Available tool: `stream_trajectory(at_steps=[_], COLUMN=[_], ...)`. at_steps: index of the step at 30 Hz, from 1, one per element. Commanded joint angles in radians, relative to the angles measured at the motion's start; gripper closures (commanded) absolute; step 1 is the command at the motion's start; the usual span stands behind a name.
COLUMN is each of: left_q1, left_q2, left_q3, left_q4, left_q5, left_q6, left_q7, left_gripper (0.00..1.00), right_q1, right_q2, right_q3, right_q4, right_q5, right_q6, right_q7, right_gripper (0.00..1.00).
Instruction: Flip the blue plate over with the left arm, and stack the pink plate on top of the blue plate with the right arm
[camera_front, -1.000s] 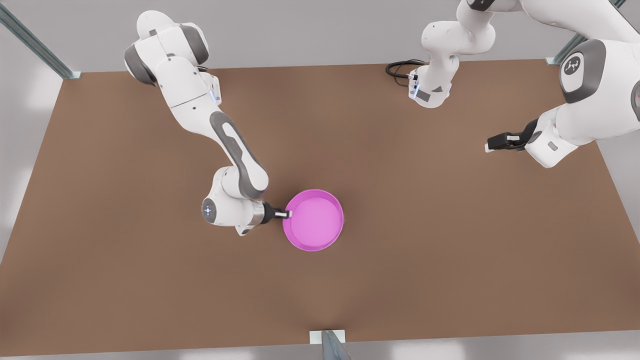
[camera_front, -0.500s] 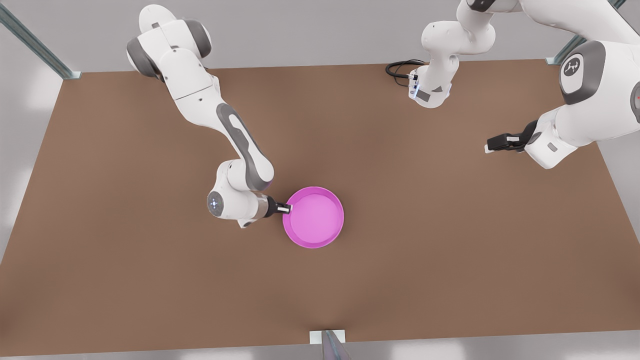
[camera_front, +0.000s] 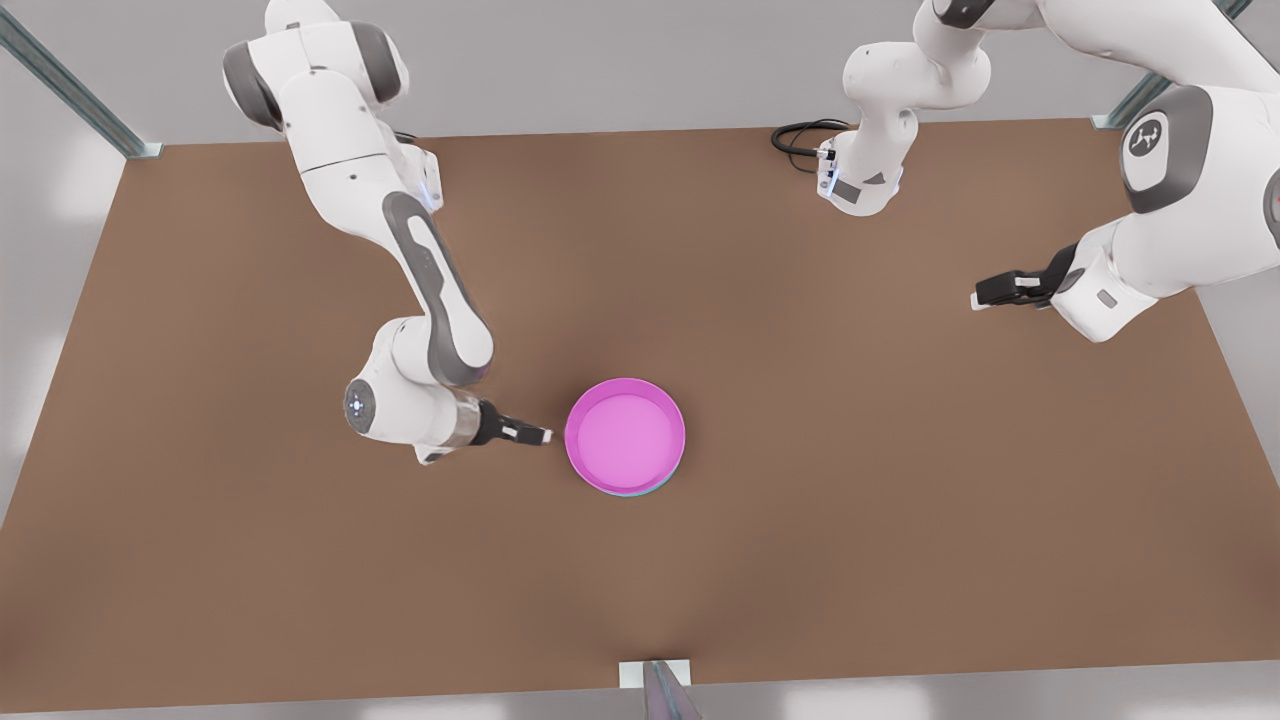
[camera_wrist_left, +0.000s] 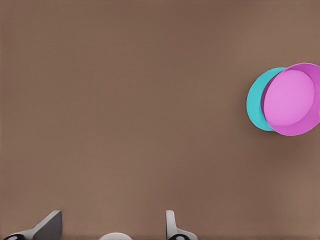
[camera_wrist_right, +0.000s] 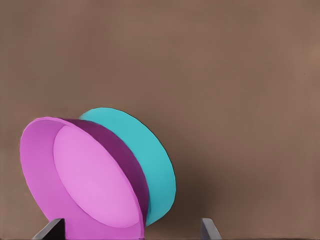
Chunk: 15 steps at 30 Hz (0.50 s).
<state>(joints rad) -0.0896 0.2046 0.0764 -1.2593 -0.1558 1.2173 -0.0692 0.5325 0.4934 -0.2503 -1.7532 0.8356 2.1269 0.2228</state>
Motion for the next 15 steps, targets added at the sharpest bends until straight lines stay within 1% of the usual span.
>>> stream_trajectory(at_steps=[1, 2, 3, 4, 5, 6, 7, 8, 9, 10, 11, 15], left_q1=[-0.001, -0.001, -0.001, -0.002, -0.002, -0.004, -0.002, -0.002, -0.002, -0.002, -0.002, -0.005], left_q2=[-0.01, -0.002, -0.004, -0.002, 0.001, 0.004, 0.007, 0.007, 0.015, 0.021, 0.019, 0.016], left_q3=[0.003, 0.031, 0.026, 0.026, 0.028, 0.028, 0.028, 0.028, 0.028, 0.029, 0.031, 0.031], left_q4=[0.003, 0.067, 0.072, 0.072, 0.07, 0.063, 0.06, 0.061, 0.063, 0.066, 0.069, 0.07], left_q5=[0.013, 0.013, 0.039, 0.045, 0.047, 0.048, 0.048, 0.048, 0.044, 0.048, 0.048, 0.051], left_q6=[-0.034, -0.082, -0.09, -0.099, -0.102, -0.104, -0.151, -0.17, -0.168, -0.165, -0.166, -0.171], left_q7=[0.136, 0.25, 0.273, 0.275, 0.273, 0.256, 0.255, 0.255, 0.256, 0.255, 0.256, 0.252], left_gripper=[0.0, 0.0, 0.0, 0.0, 0.0, 0.0, 0.0, 0.0, 0.0, 0.0, 0.0, 0.0], right_q1=[-0.003, -0.016, -0.063, -0.092, -0.089, -0.097, -0.094, -0.123, -0.278, -0.286, -0.293, -0.301], right_q2=[-0.053, -0.061, -0.046, -0.033, -0.035, -0.042, -0.091, -0.153, -0.239, -0.285, -0.306, -0.346], right_q3=[-0.081, -0.141, -0.144, -0.145, -0.144, -0.142, -0.138, -0.078, 0.132, 0.149, 0.166, 0.169], right_q4=[0.004, 0.145, 0.289, 0.443, 0.564, 0.696, 0.708, 0.709, 0.675, 0.623, 0.61, 0.558], right_q5=[-0.101, -0.349, -0.492, -0.628, -0.759, -0.787, -0.8, -0.822, -0.891, -0.908, -0.908, -0.911], right_q6=[-0.208, -0.424, -0.577, -0.723, -0.84, -0.97, -1.019, -1.068, -1.067, -1.064, -1.064, -1.033], right_q7=[-0.013, -0.008, -0.026, -0.105, -0.12, -0.117, -0.12, -0.12, -0.117, -0.114, -0.106, -0.108], right_gripper=[0.0, 0.0, 0.0, 0.0, 0.0, 0.0, 0.0, 0.0, 0.0, 0.0, 0.0, 0.0])
